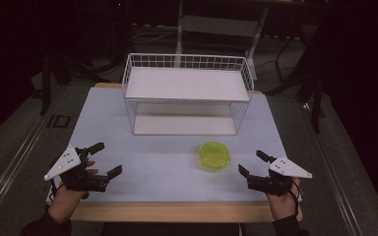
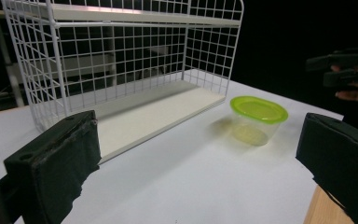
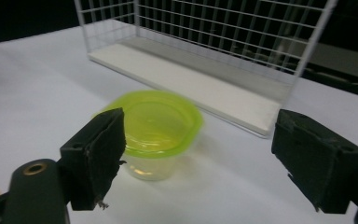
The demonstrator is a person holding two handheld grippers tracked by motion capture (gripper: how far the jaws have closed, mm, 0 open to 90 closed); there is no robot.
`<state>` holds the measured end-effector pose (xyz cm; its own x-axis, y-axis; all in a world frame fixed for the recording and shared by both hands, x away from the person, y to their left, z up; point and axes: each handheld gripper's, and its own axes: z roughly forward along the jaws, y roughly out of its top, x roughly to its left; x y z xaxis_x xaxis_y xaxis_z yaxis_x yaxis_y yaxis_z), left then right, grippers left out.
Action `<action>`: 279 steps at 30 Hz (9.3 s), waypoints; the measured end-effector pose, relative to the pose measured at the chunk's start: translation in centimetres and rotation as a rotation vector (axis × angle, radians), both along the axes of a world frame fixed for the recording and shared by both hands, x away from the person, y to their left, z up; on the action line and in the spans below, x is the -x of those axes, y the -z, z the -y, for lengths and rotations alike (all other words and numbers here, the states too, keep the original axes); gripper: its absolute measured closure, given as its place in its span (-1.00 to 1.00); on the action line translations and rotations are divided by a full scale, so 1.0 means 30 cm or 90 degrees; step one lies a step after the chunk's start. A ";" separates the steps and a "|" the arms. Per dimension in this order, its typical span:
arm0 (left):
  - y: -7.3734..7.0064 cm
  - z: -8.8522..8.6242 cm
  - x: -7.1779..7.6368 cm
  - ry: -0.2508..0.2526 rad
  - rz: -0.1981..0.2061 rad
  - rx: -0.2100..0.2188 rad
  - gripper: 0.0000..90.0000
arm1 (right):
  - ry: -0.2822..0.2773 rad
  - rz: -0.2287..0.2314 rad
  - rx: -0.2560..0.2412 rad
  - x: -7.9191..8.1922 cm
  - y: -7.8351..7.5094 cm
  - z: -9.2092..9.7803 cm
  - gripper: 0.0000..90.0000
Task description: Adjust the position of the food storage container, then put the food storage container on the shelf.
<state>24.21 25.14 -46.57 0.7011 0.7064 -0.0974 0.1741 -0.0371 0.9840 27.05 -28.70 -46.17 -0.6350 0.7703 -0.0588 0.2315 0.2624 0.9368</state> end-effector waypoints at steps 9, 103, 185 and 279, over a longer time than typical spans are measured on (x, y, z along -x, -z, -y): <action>0.000 0.004 -0.001 0.004 0.003 -0.004 -1.00 | 0.001 -0.017 0.006 -0.005 -0.003 -0.023 -0.78; 0.003 0.049 -0.006 0.058 0.008 -0.030 -1.00 | -0.022 -0.211 0.085 -0.215 0.137 -0.282 0.75; 0.140 0.513 -0.295 0.090 -0.335 -0.106 0.25 | -0.100 -0.260 0.022 -0.244 0.123 -0.333 -0.14; -0.444 0.386 -0.384 0.032 -0.174 0.019 0.82 | -0.065 -0.215 -0.110 -0.364 -0.509 -0.444 0.78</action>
<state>35.73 13.55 -33.26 0.6797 0.6658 -0.3078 0.4315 -0.0237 0.9018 37.98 -15.37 -30.90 -0.6702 0.6826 0.2915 0.5154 0.1453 0.8446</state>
